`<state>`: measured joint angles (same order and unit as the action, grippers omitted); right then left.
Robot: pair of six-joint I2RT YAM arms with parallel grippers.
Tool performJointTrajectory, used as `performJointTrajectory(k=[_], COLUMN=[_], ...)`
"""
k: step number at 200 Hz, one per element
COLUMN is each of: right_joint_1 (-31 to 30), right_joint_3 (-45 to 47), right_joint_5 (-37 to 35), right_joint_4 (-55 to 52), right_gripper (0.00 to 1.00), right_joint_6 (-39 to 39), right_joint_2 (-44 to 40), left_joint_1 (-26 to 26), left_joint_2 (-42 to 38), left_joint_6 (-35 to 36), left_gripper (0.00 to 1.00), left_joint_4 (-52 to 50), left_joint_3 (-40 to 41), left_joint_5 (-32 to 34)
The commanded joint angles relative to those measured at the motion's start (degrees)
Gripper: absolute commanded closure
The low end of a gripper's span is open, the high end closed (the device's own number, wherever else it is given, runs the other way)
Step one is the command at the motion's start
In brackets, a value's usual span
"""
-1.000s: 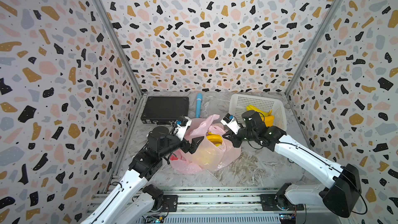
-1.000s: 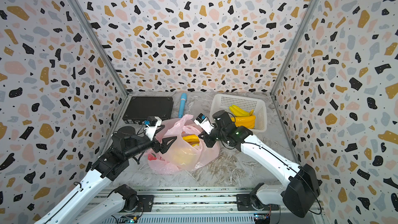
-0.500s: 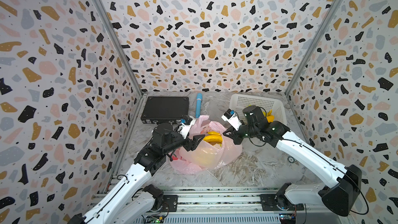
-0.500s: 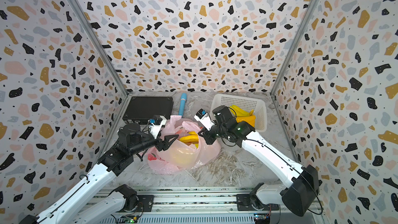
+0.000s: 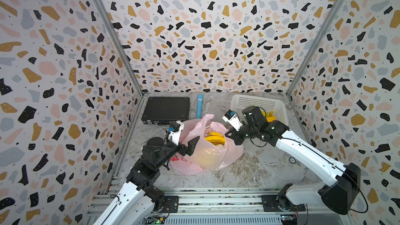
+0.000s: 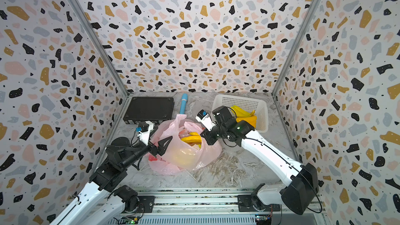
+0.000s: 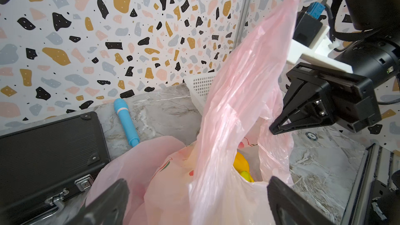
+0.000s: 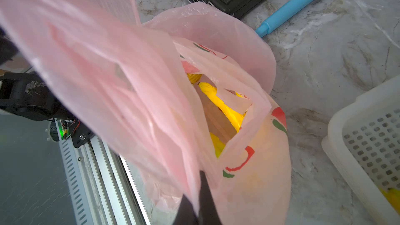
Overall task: Place the banana into a plastic bag & tie a knot
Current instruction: Cross the plastic bag at the center of the board.
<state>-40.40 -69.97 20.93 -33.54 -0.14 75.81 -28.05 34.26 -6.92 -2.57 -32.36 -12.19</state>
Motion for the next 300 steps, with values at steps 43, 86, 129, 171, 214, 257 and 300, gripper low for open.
performJointTrajectory(k=[43,86,129,171,214,257,300], right_joint_1=[-0.2,-0.2,-0.6,-2.0,-2.7,-3.3,-4.4], right_joint_3=[-3.0,-3.3,0.7,3.1,-0.7,-4.3,-6.2], right_joint_5=[-1.0,-0.7,-0.7,0.6,-0.7,-0.5,-0.5], right_joint_4=[-1.8,-1.9,2.8,4.9,1.1,-0.4,-0.9], right_gripper=[1.00,1.00,1.00,1.00,1.00,1.00,1.00], right_joint_6=[0.8,0.5,-1.5,-5.5,-6.8,-6.5,-6.3], right_joint_2=[-0.7,-1.0,-4.3,-7.8,-4.1,-0.7,2.4], left_joint_1=[-0.2,-0.2,-0.2,-0.2,-0.3,-0.3,-0.3], left_joint_2=[6.2,10.2,15.3,22.7,23.8,23.6,23.1], left_joint_6=[0.8,1.3,5.0,7.9,9.8,10.6,10.7], left_gripper=[0.26,0.91,1.00,1.00,1.00,0.96,0.83], left_joint_4=[7.9,8.8,-2.8,-13.0,-12.7,-11.1,-9.7], left_joint_3=[-1.6,-3.7,-11.4,-17.5,-17.3,-17.2,-16.2], left_joint_5=[-3.4,-4.8,-9.0,-15.8,-18.1,-19.8,-20.9])
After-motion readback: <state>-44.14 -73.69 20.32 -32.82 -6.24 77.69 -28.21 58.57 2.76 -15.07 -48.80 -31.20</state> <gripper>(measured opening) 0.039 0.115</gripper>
